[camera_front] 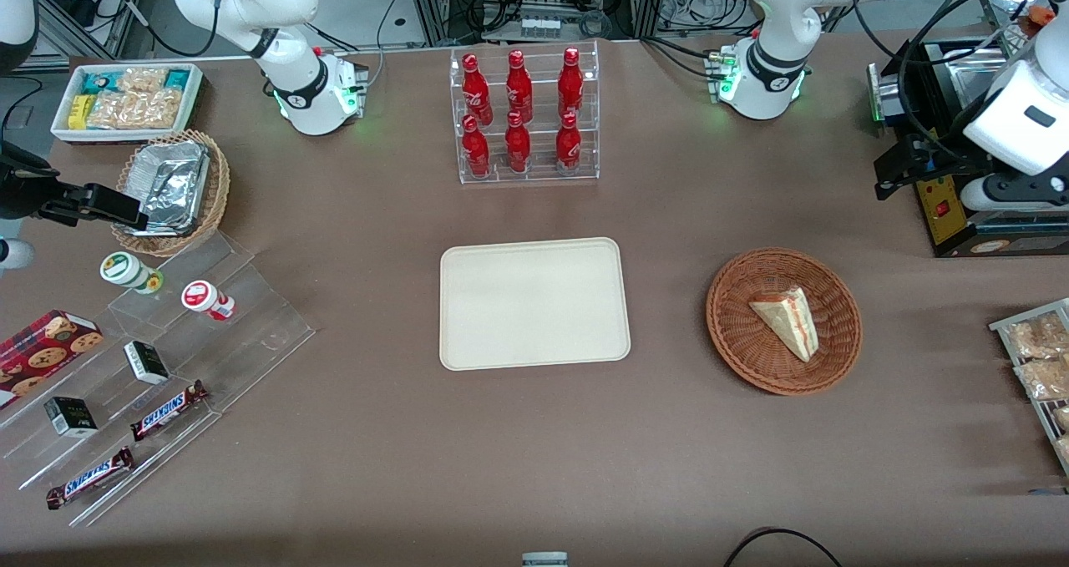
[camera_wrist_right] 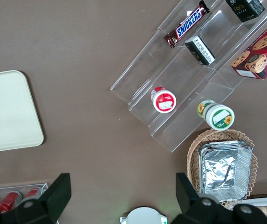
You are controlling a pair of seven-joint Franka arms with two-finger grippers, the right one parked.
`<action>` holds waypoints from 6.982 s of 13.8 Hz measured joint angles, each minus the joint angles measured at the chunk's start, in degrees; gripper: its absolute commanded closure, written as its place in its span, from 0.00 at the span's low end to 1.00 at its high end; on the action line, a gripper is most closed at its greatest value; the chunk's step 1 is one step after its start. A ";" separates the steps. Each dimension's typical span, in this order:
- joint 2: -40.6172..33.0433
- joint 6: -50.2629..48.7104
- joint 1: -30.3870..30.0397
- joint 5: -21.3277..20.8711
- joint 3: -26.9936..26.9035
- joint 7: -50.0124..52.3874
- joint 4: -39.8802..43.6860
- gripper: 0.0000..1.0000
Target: Place sandwich from basket to tray
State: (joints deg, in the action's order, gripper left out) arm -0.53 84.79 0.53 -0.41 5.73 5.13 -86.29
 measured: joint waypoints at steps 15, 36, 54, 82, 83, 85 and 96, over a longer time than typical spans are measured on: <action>3.02 36.31 -0.11 0.01 -0.46 18.01 -31.95 0.00; 14.80 59.03 0.23 0.02 0.11 34.92 -41.33 1.00; 20.11 25.20 33.82 -3.80 2.28 46.13 -7.89 1.00; 41.68 36.66 44.43 -4.60 1.34 51.95 5.86 0.01; 40.30 35.72 44.11 -4.57 1.26 52.10 6.25 0.01; 36.39 31.32 42.97 -4.55 1.06 52.33 6.54 0.01; 10.56 4.54 27.24 -2.61 0.51 35.03 2.82 0.01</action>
State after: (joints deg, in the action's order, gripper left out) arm 10.04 89.32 27.76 -3.02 6.24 40.16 -83.47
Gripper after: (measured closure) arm 0.004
